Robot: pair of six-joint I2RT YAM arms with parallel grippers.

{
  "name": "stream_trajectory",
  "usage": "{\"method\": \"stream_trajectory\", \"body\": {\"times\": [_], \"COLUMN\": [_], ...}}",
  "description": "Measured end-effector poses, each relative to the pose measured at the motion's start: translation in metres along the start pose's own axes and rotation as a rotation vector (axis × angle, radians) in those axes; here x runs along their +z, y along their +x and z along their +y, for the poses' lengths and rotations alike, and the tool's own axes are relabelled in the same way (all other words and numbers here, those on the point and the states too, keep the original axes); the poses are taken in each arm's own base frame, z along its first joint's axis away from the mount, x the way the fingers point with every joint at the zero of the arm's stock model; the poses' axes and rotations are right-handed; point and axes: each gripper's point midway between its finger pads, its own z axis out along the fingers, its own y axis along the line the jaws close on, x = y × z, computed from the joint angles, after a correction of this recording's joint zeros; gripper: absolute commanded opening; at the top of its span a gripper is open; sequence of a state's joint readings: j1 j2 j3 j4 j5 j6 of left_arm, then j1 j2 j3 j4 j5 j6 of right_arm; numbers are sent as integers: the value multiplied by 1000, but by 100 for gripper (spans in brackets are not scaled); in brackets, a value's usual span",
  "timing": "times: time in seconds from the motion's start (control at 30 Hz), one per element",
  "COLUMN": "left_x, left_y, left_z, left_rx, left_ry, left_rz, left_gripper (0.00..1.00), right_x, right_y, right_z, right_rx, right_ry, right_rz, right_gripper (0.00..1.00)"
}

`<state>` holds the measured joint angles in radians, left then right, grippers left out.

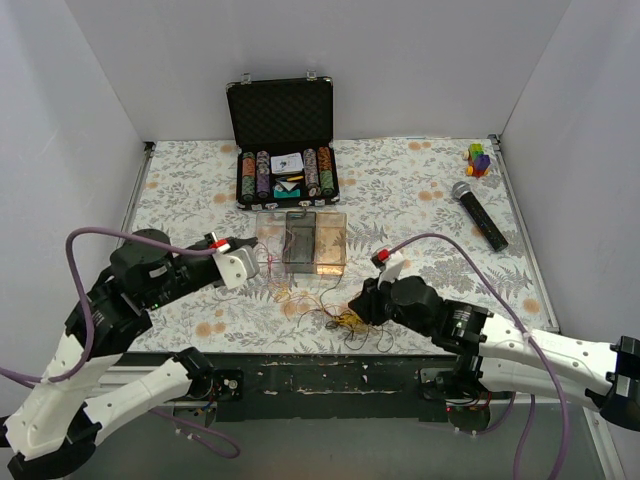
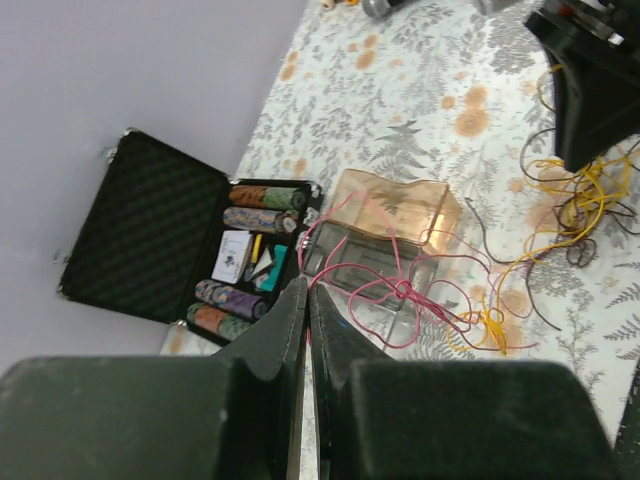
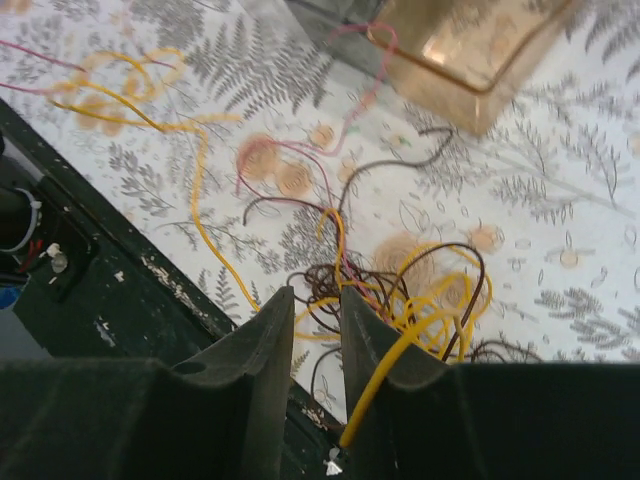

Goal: Untangle the cables
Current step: Untie the cable.

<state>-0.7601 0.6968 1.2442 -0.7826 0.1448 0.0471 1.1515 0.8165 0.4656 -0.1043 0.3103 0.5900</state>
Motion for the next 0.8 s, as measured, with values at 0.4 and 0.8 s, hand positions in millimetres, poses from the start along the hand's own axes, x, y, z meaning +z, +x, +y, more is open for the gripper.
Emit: {"method": "stream_trajectory", "body": {"times": [0.4, 0.8], "left_x": [16, 14], "left_y": [-5, -10], "left_z": [-24, -20], "left_rx": [-19, -19], "left_ry": [135, 129], "left_rz": [-41, -52], "left_gripper": [0, 0], "right_x": [7, 24], "right_y": [-74, -90], "right_z": [77, 135], "right_rx": [-205, -283], "right_ry": [-265, -491], "right_rz": [-155, -168], "right_gripper": [38, 37]}}
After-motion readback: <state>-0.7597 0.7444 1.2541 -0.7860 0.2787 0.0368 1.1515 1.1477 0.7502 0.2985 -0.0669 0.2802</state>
